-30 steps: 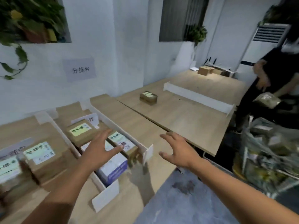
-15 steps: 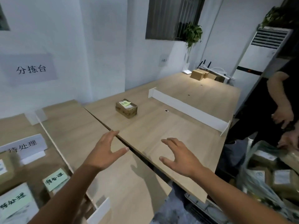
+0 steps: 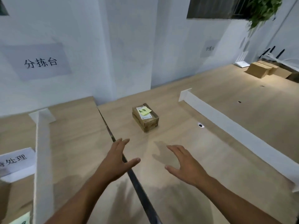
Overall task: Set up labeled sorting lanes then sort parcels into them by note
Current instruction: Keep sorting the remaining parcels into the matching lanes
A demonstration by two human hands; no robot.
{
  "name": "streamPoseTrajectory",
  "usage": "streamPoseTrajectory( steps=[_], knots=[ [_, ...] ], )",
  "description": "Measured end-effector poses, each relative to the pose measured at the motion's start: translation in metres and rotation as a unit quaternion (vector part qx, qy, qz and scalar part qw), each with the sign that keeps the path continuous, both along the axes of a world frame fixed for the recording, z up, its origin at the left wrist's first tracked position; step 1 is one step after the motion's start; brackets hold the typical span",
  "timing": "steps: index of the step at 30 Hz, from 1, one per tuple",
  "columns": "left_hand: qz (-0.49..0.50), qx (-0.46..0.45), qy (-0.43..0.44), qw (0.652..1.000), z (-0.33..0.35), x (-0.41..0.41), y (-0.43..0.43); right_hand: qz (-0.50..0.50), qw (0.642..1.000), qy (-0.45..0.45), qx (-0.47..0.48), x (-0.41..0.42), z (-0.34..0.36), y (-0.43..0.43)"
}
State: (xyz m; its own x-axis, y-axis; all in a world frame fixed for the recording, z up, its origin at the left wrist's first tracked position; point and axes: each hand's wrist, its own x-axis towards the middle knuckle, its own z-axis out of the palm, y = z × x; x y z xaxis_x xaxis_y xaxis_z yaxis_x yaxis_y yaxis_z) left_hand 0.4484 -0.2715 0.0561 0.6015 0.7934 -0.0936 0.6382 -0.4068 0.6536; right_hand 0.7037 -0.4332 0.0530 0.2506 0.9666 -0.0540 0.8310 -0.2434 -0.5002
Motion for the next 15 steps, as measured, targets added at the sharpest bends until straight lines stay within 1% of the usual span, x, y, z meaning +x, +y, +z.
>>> streamPoseTrajectory(
  steps=[3,6,11,15],
  knots=[
    [0.023,-0.019,0.014,0.999,-0.013,0.043,0.043,0.023,1.000,0.009,0.004,0.051,-0.009,0.063],
    [0.042,-0.041,0.003,0.998,-0.036,0.087,0.080,0.033,0.999,0.029,0.007,0.091,-0.023,0.130],
    [0.054,-0.091,0.002,0.994,-0.082,0.144,0.140,0.068,0.997,0.004,-0.028,0.135,-0.063,0.230],
    [0.053,-0.106,-0.001,0.993,-0.115,0.184,0.196,0.076,0.996,0.006,-0.055,0.162,-0.100,0.295]
  ],
)
